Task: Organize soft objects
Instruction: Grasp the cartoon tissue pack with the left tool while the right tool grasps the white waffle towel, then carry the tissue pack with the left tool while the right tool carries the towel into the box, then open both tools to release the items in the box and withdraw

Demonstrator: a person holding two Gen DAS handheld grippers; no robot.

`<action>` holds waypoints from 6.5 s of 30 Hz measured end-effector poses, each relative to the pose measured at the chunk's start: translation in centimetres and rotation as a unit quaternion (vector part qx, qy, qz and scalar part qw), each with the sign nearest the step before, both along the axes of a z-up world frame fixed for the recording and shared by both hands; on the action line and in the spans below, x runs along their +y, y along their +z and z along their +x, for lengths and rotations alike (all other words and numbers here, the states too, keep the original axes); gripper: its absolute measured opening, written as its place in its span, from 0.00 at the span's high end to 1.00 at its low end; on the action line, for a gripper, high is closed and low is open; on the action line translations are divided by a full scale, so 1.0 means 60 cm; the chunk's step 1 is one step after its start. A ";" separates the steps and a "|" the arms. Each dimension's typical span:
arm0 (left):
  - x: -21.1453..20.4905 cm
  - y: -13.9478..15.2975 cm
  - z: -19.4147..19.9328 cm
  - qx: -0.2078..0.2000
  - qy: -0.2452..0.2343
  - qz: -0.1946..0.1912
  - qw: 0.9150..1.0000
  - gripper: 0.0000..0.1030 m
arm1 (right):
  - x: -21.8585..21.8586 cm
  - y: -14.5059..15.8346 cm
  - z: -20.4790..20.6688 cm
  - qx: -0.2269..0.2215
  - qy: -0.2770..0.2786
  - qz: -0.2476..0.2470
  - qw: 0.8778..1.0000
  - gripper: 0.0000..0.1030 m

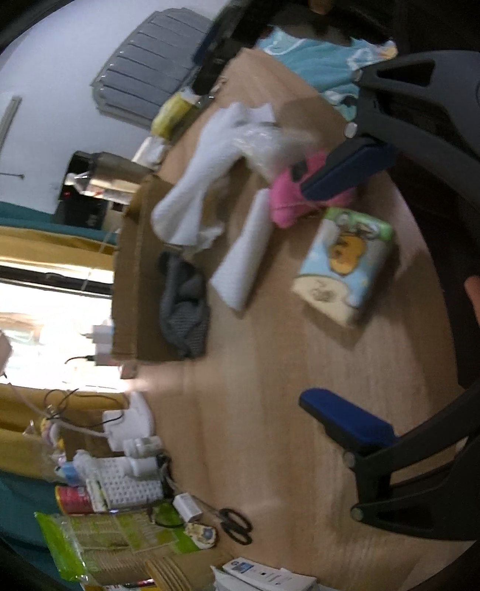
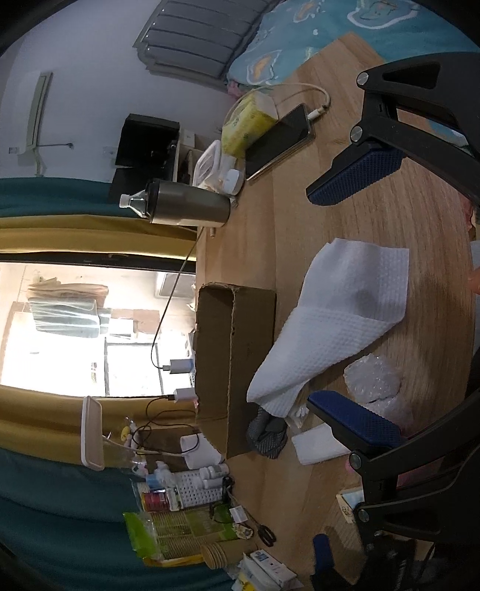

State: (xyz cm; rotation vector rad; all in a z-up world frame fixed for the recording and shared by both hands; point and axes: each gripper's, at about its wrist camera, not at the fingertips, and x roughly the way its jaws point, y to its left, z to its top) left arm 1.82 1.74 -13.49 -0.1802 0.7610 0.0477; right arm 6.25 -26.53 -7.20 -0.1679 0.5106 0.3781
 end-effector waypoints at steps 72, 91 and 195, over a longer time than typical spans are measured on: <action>0.027 0.040 0.094 -0.017 -0.007 0.010 1.000 0.31 | 0.025 0.044 0.112 0.024 0.070 0.040 0.996 0.93; 0.053 0.096 0.172 -0.056 0.015 0.016 0.998 0.31 | 0.031 0.075 0.177 0.007 0.076 0.059 0.995 0.93; 0.075 0.095 0.259 -0.063 -0.005 -0.012 0.998 0.13 | 0.064 0.028 0.239 0.079 0.070 0.045 0.993 0.43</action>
